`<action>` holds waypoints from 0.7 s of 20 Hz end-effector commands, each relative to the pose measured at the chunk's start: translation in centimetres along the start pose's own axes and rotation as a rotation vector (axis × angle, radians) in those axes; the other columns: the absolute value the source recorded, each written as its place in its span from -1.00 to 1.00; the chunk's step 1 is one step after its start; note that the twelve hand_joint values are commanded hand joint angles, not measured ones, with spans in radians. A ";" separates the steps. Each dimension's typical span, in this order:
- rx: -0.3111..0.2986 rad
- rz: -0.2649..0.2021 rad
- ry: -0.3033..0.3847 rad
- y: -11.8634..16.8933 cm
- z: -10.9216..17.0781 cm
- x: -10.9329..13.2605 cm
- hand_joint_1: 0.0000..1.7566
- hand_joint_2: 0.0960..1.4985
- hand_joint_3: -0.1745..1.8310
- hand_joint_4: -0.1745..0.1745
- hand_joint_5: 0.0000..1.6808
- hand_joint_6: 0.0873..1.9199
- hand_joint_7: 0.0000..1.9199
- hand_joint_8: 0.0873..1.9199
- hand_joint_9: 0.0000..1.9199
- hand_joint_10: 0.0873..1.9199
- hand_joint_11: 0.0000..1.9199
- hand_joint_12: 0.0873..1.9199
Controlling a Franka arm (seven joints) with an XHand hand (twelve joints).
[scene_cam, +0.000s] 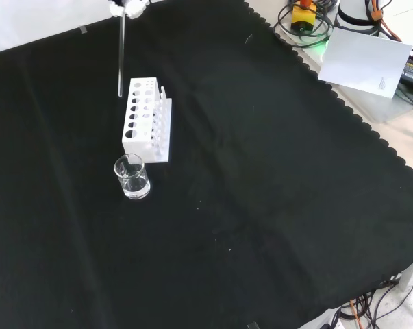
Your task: Put the glass rod back on the white test tube rack.
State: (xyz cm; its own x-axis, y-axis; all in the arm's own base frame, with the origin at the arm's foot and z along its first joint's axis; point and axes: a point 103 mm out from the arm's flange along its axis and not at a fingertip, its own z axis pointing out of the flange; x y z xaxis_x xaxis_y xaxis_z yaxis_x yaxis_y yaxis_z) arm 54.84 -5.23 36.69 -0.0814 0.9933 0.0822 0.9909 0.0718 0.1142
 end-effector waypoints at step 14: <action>-0.015 -0.015 0.004 -3.9 -0.9 0.1 0.48 0.43 -0.97 -1.00 0.59 -1.00 0.22 0.02 0.90 -0.35 0.61 0.00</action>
State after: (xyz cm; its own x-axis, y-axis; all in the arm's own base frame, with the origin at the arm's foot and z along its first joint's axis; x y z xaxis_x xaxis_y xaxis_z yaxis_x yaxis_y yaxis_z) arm 51.75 -5.43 37.24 -0.0964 0.9913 0.0895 0.9883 0.0847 0.1270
